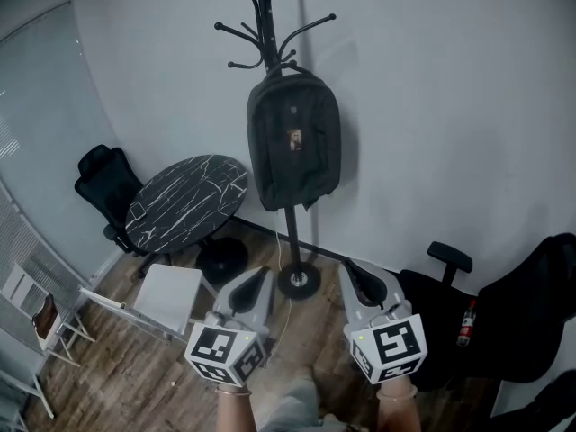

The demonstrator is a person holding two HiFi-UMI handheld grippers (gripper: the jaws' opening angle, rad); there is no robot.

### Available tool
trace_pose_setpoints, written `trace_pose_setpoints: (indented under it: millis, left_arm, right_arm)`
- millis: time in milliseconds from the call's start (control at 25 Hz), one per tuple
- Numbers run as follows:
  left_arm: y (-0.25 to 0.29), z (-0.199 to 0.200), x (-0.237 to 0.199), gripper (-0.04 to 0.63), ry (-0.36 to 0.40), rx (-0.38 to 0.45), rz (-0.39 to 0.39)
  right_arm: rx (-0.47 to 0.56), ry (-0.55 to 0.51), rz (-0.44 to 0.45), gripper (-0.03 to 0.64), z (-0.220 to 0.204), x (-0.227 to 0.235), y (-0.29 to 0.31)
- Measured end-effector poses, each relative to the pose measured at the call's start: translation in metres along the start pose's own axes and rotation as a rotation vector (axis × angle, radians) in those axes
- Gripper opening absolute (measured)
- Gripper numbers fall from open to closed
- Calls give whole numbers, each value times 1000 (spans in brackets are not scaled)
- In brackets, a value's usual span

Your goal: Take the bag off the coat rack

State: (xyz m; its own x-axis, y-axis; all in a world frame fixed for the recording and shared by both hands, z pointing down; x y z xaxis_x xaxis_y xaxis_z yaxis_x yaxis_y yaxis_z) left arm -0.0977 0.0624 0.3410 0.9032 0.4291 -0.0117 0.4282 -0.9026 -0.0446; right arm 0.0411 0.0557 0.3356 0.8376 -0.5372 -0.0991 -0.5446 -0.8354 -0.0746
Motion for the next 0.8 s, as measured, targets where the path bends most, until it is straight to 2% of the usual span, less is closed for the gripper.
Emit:
trace_pose_setpoints:
  millis: [800]
  left_arm:
    - [98, 5, -77, 12, 2, -1, -14]
  right_arm:
    - [-23, -21, -45, 20, -4, 51, 112]
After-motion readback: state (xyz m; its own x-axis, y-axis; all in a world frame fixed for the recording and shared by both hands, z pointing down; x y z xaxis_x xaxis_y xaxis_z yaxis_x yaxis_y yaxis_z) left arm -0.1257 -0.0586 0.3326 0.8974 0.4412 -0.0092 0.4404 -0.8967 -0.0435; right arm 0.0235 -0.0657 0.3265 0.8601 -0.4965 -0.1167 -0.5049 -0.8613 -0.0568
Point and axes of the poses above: the fingertips, and each gripper's own axes: y forward along the fingers, x to its right, z out of its top, the point moved 1 cm from there along -y, backward along the fingers
